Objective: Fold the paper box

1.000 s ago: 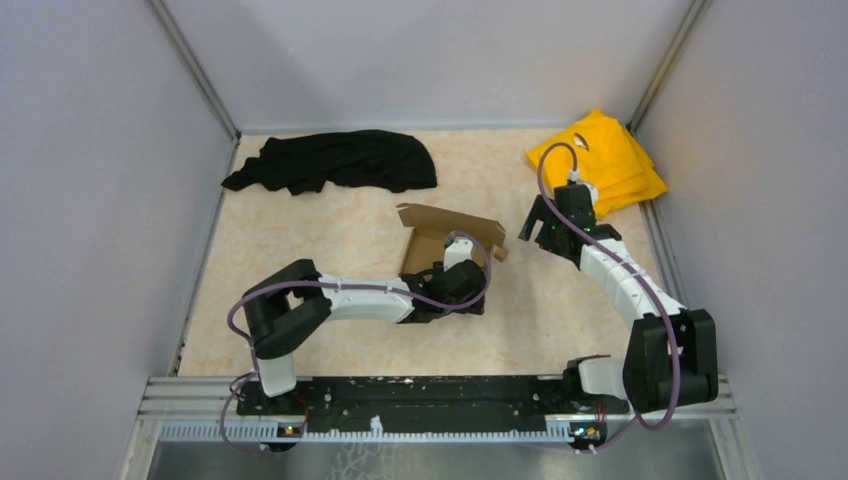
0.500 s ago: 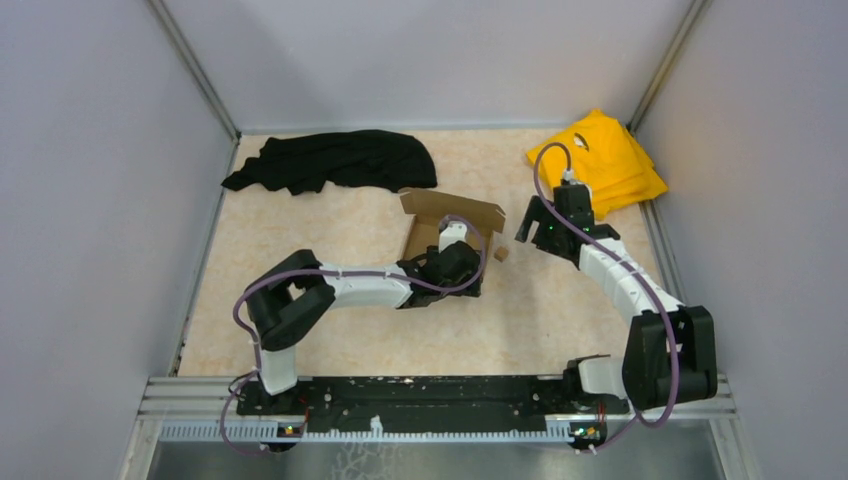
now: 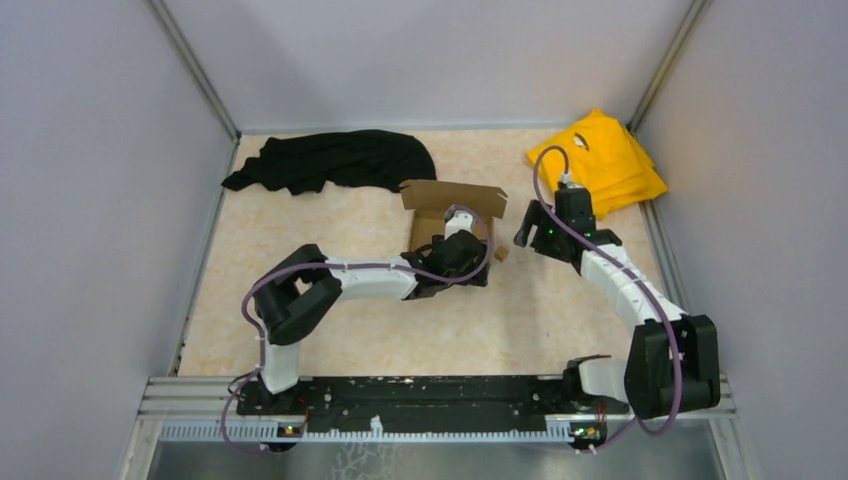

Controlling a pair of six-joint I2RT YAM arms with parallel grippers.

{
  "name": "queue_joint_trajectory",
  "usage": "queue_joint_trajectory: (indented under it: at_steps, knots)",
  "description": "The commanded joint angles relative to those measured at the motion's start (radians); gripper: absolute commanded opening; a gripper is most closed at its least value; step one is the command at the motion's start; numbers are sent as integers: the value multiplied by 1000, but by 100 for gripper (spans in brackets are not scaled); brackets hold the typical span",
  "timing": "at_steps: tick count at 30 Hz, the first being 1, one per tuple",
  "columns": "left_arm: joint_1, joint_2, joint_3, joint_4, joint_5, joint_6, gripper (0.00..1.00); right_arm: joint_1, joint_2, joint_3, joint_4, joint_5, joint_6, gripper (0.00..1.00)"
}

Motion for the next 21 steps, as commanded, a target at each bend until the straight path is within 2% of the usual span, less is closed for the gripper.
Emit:
queue_joint_trajectory:
  at_steps: [1, 4, 9, 13, 21]
  knots:
    - [13, 51, 56, 30, 21, 26, 87, 49, -46, 6, 47, 9, -17, 76]
    - [16, 43, 73, -7, 27, 28, 87, 107, -22, 29, 28, 64, -21, 76]
    - [15, -94, -35, -33, 29, 0, 88, 181, 19, 55, 20, 139, -26, 74]
    - [14, -237, -146, -40, 30, -21, 90, 197, 62, 64, 27, 167, -34, 67]
    - [28, -470, -281, -137, -51, -28, 96, 199, 158, 91, 41, 243, -39, 66]
